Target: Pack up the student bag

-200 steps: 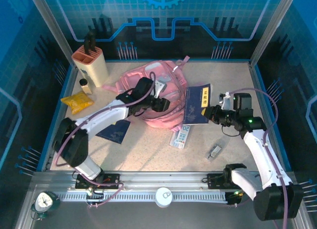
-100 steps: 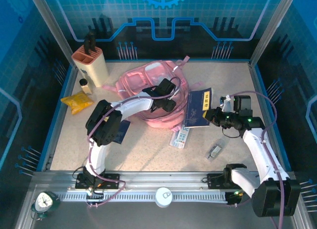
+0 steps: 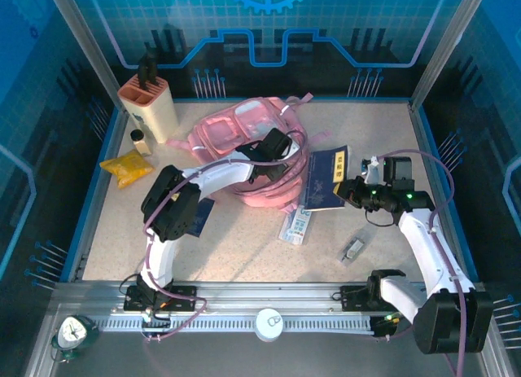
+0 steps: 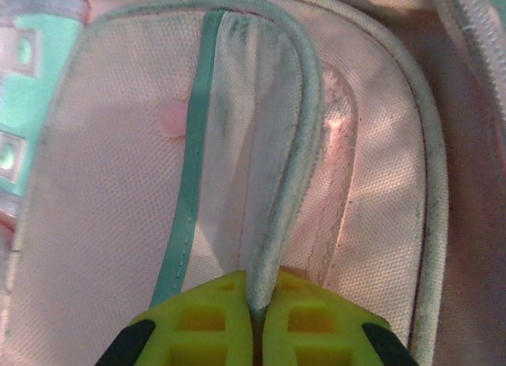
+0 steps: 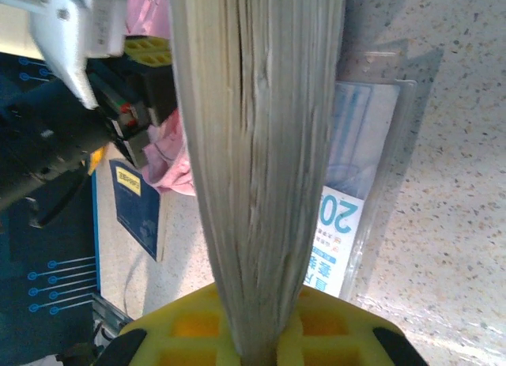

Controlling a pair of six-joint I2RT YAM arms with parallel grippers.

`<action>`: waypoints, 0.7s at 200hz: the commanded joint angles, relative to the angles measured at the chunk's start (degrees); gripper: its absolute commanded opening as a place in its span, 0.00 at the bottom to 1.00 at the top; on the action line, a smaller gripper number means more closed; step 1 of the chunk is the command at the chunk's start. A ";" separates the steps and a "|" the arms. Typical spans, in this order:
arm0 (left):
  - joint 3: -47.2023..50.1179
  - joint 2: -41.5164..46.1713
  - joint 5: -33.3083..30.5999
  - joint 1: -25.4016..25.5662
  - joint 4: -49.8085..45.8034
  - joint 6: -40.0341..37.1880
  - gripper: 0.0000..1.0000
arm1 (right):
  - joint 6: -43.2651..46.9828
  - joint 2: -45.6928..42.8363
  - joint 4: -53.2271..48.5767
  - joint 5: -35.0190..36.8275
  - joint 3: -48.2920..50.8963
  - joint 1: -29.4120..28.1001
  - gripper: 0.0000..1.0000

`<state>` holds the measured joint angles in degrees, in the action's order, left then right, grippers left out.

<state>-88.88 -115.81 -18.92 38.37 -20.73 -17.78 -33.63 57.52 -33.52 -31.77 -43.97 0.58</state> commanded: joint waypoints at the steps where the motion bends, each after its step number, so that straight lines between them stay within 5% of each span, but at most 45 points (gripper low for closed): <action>1: -1.51 7.26 -1.25 -1.02 1.86 -4.03 0.00 | 1.55 -1.70 -2.64 0.93 -2.45 1.09 0.00; 48: -3.23 13.72 4.44 -4.56 2.94 -6.70 0.00 | -0.23 -0.08 -0.67 -0.75 -1.16 -0.32 0.00; 140: -5.40 18.50 11.76 -5.62 4.68 -7.93 0.00 | -12.53 22.61 27.52 -3.89 -8.77 -19.62 0.00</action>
<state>-90.28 -101.08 -11.03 32.25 -21.23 -25.65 -41.71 74.72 -18.63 -33.47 -47.29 -15.35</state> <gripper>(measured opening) 0.068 0.109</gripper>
